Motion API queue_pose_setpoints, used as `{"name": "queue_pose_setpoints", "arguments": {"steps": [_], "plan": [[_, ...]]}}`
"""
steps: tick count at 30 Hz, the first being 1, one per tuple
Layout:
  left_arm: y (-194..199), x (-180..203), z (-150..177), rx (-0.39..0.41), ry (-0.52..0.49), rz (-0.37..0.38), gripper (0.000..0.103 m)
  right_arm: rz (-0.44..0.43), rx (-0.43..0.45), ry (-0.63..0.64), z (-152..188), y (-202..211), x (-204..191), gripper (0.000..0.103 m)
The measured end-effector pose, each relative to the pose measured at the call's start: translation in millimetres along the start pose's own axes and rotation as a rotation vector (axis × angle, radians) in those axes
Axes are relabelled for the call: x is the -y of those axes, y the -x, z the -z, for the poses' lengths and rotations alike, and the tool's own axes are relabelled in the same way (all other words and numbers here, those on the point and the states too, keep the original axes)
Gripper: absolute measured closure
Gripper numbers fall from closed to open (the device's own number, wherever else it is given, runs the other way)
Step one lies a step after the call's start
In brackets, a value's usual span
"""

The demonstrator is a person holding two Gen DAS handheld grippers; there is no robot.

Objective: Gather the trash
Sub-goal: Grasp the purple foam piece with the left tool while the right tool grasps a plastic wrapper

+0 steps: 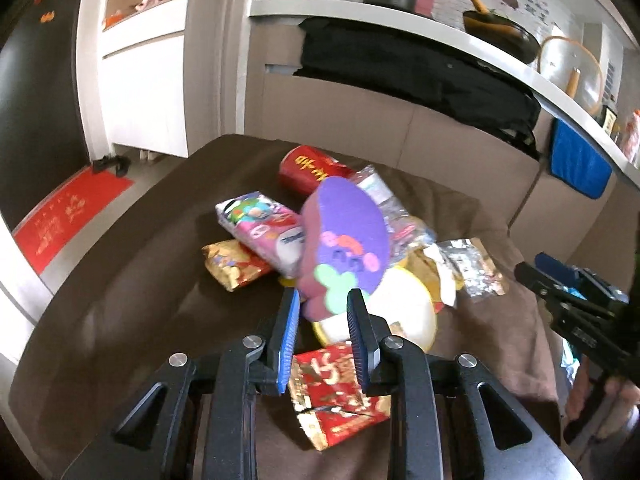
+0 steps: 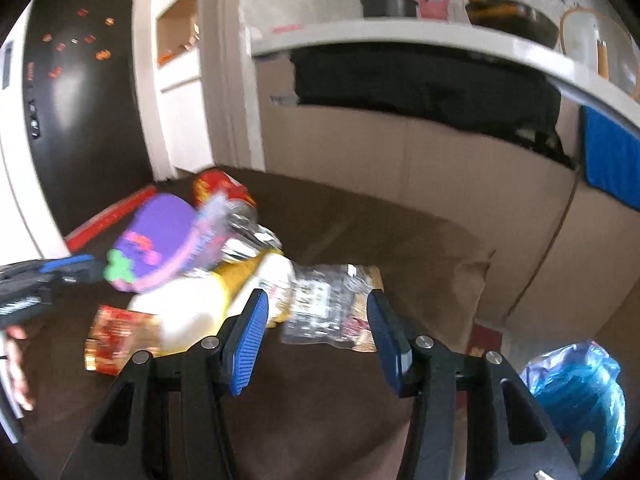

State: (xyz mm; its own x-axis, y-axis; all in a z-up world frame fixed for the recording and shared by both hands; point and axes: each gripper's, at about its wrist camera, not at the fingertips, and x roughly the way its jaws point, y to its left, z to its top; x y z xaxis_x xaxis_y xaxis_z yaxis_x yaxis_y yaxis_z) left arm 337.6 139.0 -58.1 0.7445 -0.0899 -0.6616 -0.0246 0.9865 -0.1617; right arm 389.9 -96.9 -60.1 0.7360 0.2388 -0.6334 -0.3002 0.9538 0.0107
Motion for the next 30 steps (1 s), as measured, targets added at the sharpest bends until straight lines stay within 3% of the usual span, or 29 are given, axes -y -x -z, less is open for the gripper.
{"name": "queue_pose_setpoints", "arguments": {"steps": [6,11,14,21,30], "plan": [[-10.5,-12.5,-8.0,0.009,0.034,0.039,0.073,-0.002,-0.131,-0.124,8.6,-43.4,32.4,0.067],[-15.5,-17.2,-14.6,0.025,0.045,0.057,0.073,-0.007,-0.165,-0.178,11.2,-56.4,41.6,0.077],[-17.3,-16.1,-18.2,0.027,0.047,0.057,0.065,-0.011,-0.176,-0.151,7.5,-58.5,36.7,0.098],[-19.2,-9.5,-23.3,0.025,0.026,0.037,0.053,-0.070,-0.091,-0.148,0.2,-30.1,32.7,0.102],[-51.0,-4.7,-40.9,-0.038,0.057,0.072,0.051,-0.148,-0.035,-0.119,-10.0,4.9,21.4,0.102]]}}
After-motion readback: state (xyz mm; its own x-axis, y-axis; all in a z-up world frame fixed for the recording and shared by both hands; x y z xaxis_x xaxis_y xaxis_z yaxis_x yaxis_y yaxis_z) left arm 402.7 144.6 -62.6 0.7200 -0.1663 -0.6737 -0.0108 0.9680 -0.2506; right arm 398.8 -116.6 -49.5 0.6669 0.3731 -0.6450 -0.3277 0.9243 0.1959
